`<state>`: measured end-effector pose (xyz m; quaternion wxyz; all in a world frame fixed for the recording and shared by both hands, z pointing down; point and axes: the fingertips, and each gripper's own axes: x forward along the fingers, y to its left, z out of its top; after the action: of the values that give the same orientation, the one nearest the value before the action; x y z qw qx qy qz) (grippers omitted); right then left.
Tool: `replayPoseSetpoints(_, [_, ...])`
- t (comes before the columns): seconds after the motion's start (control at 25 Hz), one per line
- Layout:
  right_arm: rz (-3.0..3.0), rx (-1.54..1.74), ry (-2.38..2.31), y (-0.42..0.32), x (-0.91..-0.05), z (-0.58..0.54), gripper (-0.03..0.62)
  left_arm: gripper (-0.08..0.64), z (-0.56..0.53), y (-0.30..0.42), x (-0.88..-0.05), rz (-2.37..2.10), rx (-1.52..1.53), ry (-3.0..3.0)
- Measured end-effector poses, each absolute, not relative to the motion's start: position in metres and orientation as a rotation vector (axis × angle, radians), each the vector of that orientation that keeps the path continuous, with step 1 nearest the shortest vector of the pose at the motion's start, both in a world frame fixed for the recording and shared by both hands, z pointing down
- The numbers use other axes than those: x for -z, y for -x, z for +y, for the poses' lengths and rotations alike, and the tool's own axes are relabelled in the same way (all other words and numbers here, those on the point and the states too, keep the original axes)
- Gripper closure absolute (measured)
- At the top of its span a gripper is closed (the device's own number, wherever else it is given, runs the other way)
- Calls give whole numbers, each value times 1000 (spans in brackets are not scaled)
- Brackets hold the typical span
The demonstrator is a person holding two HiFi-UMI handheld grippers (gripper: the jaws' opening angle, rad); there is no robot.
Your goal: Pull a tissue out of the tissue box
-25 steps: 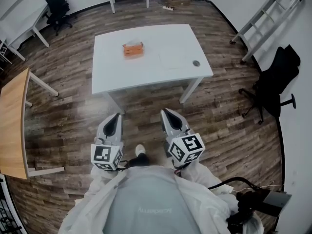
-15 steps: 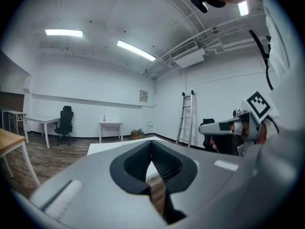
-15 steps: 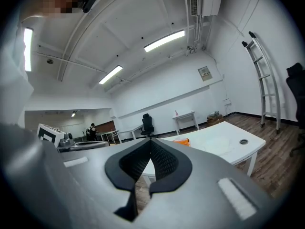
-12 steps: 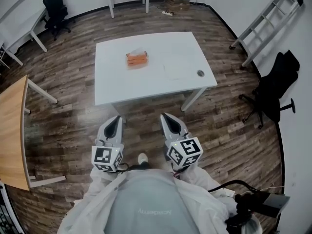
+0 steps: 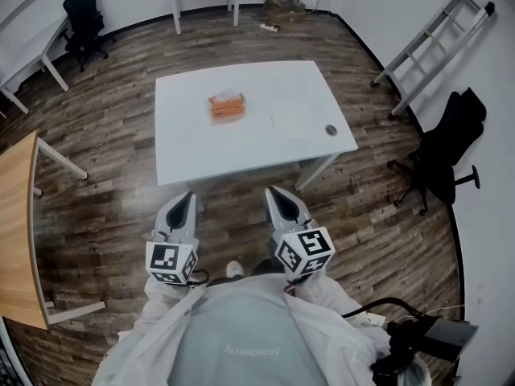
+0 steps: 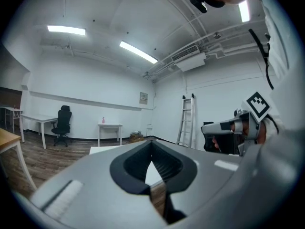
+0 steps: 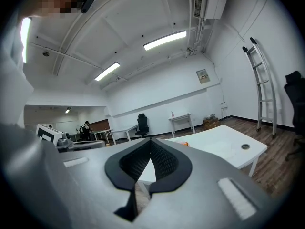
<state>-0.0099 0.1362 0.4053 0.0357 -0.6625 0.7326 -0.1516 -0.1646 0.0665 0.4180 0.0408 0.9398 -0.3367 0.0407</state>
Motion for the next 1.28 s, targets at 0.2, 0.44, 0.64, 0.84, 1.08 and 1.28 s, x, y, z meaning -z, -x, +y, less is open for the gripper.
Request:
replayPoseSetpoints(0.2, [2238, 467, 2076, 5, -408, 128, 591, 560, 55, 173, -424, -1045, -132, -2858])
replayPoseSetpoints(0.44, [2219, 504, 2082, 0, -414, 118, 592, 560, 43, 170, -429, -1045, -151, -2851])
replayPoseSetpoints(0.64, [2214, 512, 2073, -10, -416, 99, 592, 560, 29, 161, -429, -1049, -169, -2857])
replayPoseSetpoints(0.84, [2228, 530, 2051, -19, -418, 79, 591, 560, 12, 155, -433, -1073, -180, -2831])
replayPoseSetpoints(1.08, [2235, 557, 2038, -40, -422, 51, 592, 560, -11, 135, -435, -1079, -207, -2829])
replayPoseSetpoints(1.28, [2251, 583, 2017, -56, -423, 25, 592, 560, -35, 117, -436, -1092, -235, -2817])
